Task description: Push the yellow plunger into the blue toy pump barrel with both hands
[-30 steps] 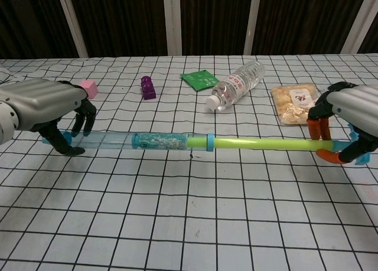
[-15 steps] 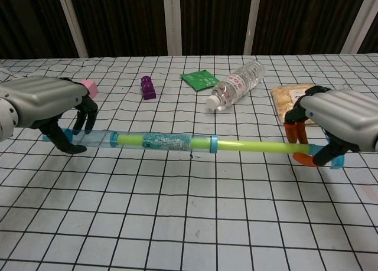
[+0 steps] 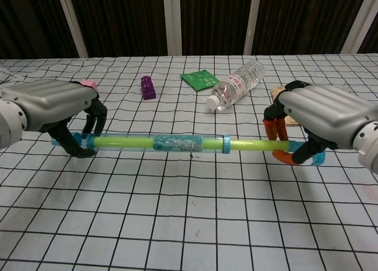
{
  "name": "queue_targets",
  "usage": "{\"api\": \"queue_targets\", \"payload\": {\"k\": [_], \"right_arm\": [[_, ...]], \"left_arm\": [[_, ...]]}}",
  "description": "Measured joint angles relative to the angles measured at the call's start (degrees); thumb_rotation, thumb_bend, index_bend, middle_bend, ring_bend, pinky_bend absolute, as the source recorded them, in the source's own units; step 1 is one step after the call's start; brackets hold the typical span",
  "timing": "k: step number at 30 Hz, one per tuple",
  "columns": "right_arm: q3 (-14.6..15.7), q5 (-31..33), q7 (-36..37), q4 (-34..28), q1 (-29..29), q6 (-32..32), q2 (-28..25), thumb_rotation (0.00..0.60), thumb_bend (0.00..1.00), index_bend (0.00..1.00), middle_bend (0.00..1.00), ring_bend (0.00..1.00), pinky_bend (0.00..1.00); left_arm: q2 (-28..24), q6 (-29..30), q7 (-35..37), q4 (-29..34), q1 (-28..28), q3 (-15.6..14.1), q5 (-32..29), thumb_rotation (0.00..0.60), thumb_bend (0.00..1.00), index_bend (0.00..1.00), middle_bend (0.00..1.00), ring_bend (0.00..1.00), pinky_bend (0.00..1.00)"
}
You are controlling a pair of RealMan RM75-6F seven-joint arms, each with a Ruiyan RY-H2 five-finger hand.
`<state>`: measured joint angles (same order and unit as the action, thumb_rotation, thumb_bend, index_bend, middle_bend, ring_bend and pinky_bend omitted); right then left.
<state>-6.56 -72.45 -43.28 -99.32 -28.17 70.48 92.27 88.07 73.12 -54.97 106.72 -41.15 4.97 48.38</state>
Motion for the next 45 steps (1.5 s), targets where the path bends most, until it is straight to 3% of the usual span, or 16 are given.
{"api": "queue_targets", "payload": {"k": [40,42,45], "right_arm": [[-0.08,0.80,-2.92,-2.69,-1.73,0.81,2.27,0.600,0.43,0.77,0.58,0.18,0.00],[-0.07,0.82,-2.85,-2.75,-1.74,0.86,2.24,0.600,0.43,0.72,0.57,0.18,0.00],[0.09,0.82,-3.14,-2.69,-1.78,0.82,1.93,0.600,0.43,0.45,0.42,0.10,0.00]], "left_arm": [[1.50,1.25,-0.06,1.33,-1.29,0.47,-1.37,0.600,0.54,0.50,0.56,0.11,0.00],[1.51,1.28,0.01,1.52,-1.33,0.47,-1.31,0.600,0.50,0.47,0.52,0.11,0.00],[1.24,1.14,0.12,1.83,-1.39,0.48,-1.39,0.600,0.37,0.37,0.39,0.11,0.00]]}}
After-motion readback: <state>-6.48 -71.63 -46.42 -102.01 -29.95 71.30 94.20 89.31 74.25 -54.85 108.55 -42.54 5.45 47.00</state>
